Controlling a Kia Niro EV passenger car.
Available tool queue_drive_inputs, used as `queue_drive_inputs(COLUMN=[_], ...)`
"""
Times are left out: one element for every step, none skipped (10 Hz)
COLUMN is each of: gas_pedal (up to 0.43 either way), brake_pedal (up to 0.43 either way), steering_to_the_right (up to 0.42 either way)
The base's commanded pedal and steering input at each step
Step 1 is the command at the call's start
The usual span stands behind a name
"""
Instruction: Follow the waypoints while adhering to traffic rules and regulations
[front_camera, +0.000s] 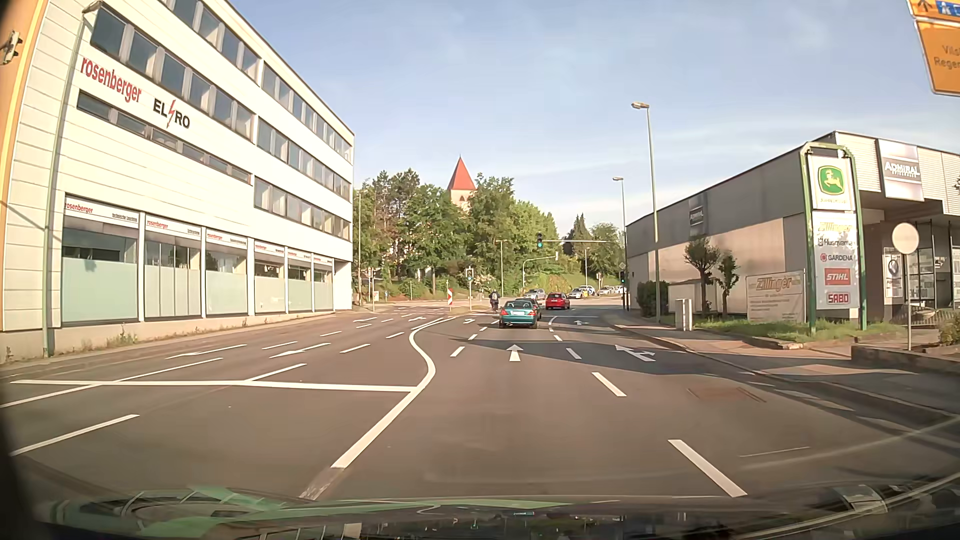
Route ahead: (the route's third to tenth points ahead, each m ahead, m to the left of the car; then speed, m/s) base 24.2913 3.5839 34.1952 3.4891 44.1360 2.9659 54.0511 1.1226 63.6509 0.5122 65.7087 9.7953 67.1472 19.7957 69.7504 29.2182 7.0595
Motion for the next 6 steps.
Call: queue_drive_inputs(gas_pedal=[0.157, 0.157, 0.150, 0.138, 0.098, 0.067], brake_pedal=[0.000, 0.000, 0.000, 0.000, 0.000, 0.000], steering_to_the_right=[-0.042, -0.044, -0.044, -0.044, -0.039, -0.036])
